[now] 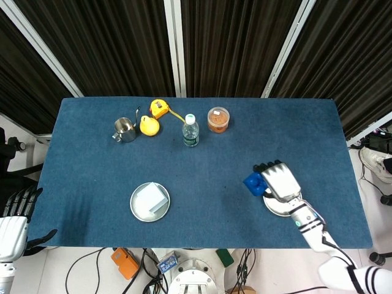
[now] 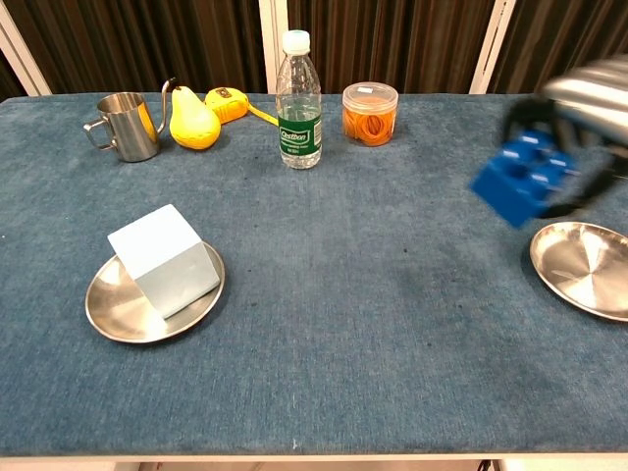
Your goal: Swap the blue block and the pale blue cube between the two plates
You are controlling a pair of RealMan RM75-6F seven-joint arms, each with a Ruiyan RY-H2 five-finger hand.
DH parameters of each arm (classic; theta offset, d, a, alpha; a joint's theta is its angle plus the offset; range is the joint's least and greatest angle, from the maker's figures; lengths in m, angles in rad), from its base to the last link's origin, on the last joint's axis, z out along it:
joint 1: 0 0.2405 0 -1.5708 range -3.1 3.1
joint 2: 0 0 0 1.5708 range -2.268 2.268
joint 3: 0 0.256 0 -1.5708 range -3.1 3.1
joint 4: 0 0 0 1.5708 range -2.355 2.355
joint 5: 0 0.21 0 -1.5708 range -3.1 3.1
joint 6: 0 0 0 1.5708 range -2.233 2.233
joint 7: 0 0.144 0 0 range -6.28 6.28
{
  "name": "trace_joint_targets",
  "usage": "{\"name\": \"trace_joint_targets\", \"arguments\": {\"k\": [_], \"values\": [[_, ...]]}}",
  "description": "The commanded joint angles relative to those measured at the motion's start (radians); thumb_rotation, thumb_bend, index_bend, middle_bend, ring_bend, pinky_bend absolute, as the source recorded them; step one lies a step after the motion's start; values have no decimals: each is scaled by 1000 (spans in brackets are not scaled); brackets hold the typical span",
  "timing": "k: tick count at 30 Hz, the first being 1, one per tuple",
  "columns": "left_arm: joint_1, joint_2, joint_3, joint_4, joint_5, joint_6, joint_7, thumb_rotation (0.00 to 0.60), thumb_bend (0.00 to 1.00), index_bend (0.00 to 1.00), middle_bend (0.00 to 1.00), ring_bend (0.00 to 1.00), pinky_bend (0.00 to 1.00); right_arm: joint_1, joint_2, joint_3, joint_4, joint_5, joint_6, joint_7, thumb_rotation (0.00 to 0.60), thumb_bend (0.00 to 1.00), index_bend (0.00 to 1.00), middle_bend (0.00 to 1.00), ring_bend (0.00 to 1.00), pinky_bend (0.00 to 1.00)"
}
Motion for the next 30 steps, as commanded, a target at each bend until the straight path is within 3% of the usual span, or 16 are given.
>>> {"name": "trace_joint_targets", "arguments": {"k": [1,6,7,9,11,13,17,21,24,27,30], "values": [[-1,1,-1,0,-5,-4,-4,600,18,1,0,0,49,145,-181,84,-15,199,-97,-262,600,250,686,578,523,554],[0,6,-2,2,-10,-4,-15,600,18,1,0,0,49,224,-321,93,53,349,-98,-417,600,251,601,540,452,551],[1,6,-2,2,-10,-3,-17,600,18,1,0,0,49,237,-342,91,68,370,-94,-435,600,250,546,499,426,551],[2,7,-1,2,-8,-1,-17,600,19,0,0,0,49,255,-366,86,87,396,-98,-453,600,250,419,409,377,550],[3,7,0,3,-6,2,-18,600,19,0,0,0,49,272,-381,78,103,415,-99,-467,600,250,175,292,309,546],[5,7,1,3,-7,4,-19,600,18,1,0,0,49,282,-384,71,111,421,-92,-472,600,250,16,199,239,534],[5,8,1,3,-10,1,-18,600,18,0,0,0,49,289,-360,61,93,440,-84,-469,600,250,0,37,84,427],[-5,9,13,3,18,-9,-29,600,19,1,0,0,49,268,-291,33,22,415,-65,-431,600,250,0,0,31,377],[-28,4,42,21,103,-7,-100,600,17,1,0,0,52,183,-166,-53,-102,257,33,-348,600,250,0,0,7,346],[-68,-25,60,41,194,-7,-166,600,12,1,0,0,89,52,-9,-188,-200,48,192,-243,600,250,0,0,0,215],[-123,-30,78,0,247,-74,-169,600,50,1,0,0,113,-82,101,-318,-190,-146,373,-123,600,250,0,0,0,54]]}}
